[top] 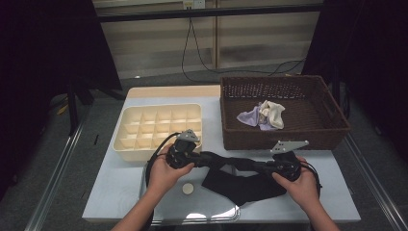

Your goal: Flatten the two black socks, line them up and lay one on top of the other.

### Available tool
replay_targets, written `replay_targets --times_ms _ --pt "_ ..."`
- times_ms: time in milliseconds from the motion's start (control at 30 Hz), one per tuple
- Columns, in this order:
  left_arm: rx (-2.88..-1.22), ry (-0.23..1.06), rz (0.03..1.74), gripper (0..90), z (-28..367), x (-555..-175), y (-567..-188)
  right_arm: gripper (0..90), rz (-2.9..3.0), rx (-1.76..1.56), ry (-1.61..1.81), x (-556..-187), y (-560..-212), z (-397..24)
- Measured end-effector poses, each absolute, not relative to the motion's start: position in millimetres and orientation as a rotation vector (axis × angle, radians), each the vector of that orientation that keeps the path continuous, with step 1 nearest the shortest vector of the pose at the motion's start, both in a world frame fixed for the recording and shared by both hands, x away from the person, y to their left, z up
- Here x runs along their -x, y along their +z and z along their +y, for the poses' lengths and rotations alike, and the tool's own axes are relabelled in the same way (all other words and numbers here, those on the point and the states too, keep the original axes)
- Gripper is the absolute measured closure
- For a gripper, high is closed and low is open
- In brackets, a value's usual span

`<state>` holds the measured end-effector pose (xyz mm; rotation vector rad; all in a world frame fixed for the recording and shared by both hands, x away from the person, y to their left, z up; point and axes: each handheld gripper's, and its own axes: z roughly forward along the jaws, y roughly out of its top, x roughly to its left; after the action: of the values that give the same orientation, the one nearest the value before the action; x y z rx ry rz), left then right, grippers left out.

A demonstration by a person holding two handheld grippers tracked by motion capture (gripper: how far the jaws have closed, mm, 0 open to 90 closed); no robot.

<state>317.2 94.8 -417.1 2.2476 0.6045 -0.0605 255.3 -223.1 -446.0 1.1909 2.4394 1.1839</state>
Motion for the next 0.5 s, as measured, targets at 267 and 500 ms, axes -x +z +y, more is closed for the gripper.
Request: replay_targets --times_ms 267,500 --pt "-2.338 -0.138 0.572 90.0 83.4 -308.0 -441.3 85.5 2.471 -1.193 1.154 -249.6 -453.7 -233.6" --pt "-2.286 -0.175 0.559 69.4 88.3 -306.7 -442.0 59.5 2.479 -1.212 1.133 -248.8 -459.6 -234.0"
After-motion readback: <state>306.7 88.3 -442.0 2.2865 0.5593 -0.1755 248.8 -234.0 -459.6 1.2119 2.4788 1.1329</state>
